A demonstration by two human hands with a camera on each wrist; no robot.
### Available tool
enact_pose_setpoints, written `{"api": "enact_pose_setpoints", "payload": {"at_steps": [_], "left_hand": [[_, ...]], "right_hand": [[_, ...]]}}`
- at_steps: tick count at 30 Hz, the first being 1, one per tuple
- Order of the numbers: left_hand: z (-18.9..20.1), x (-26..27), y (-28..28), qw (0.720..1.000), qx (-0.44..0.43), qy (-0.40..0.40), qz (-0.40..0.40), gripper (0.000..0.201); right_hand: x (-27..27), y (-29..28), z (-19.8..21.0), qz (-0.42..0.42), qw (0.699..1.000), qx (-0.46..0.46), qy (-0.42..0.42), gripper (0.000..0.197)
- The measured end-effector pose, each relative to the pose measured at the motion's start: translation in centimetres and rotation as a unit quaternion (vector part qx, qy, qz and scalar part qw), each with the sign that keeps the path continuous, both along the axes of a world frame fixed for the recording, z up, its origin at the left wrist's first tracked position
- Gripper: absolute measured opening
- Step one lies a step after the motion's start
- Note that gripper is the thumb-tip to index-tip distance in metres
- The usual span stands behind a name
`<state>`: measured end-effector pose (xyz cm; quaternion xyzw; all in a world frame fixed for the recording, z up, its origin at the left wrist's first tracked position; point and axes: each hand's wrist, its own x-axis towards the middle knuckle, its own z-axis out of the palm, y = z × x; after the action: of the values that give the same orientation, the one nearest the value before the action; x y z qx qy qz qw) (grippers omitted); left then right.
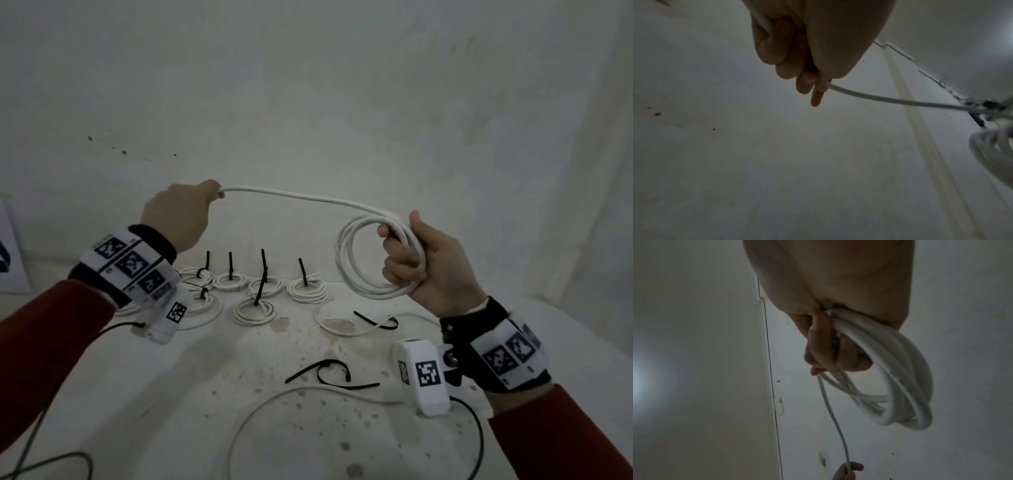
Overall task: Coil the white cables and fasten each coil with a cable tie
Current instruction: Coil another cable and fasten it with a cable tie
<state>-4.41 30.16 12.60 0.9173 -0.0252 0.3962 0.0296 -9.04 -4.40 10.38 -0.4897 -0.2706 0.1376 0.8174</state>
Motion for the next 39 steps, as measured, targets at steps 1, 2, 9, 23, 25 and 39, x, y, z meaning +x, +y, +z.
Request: {"api": "enact_pose_setpoints", "payload": {"at_steps": [1,2,9,23,25,39], "left_hand": [[-0.2,0.2,-0.2,1.0,0.005,0.005,-0.006,0.028],[-0.4,0.4,-0.4,1.0,0.008,0.013,-0.013,0.028],[-4.6,-1.5,-4.9,0.986,0.084,0.141,-0.026,0.032],[-6.7,-7.8,-7.9,0.919,0.289,-0.043,-0.265,0.033],[-5.4,-8.1,-7.8,0.912,0.305,-0.05,-0.269,0.028],[-0.6,-6.0,-6.8,0.934,0.139,-0.049,-0.324,0.031]], "right_hand": [[0.0,-0.1,0.1,0.029,0.999,0.014,0.001,0.05],[-0.1,-0.1,0.2,0.063,0.997,0.032,0.0,0.05],[0.2,0.6,1.3,-0.026,0.983,0.174,-0.051,0.038],[4.1,4.0,-1.8,-0.315,0.933,-0.05,-0.165,0.016],[3.9,5.0,-2.8,-0.312,0.917,-0.138,-0.207,0.014],[0.7,8.9,-6.0,-0.039,0.954,-0.238,-0.178,0.056]]}}
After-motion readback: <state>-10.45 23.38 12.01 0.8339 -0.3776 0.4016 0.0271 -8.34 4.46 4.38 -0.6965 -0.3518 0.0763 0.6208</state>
